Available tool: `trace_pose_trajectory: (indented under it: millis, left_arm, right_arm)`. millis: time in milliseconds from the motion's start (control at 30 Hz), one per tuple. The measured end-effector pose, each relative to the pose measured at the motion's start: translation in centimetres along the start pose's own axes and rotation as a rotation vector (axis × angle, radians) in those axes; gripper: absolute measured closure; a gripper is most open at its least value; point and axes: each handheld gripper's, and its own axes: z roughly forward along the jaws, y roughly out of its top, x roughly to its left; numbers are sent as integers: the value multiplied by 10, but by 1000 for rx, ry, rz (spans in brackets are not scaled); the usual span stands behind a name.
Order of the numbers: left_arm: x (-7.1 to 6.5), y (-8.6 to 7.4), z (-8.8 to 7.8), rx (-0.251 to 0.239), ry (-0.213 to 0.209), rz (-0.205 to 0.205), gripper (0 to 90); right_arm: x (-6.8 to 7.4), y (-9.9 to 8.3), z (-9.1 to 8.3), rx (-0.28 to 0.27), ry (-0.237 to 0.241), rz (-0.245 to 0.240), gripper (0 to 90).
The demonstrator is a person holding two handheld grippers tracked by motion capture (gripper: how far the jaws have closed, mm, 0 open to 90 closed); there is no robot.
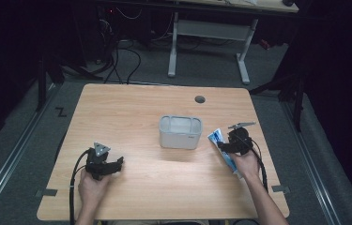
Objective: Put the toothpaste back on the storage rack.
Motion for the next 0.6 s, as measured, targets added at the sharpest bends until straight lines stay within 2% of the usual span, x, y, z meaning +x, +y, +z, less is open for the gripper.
trace_pose_trajectory:
  millis: [133,200,433,467,600]
  left_arm:
    - [0,0,0,1,-1,0,225]
    - [0,0,0,0,0,0,225]
    - [0,0,0,0,-1,-1,225]
    - [0,0,0,-1,-1,-1,225]
    - [0,0,0,-1,-2,-1,225]
  right_arm:
    - [4,5,4,2,-17,-12,414]
    - [7,8,10,34,-34,-37,411]
    - [13,15,22,84,-54,-49,412]
    - [16,17,26,98,-80,-64,405]
    - [15,19,30,128,-79,-50,406]
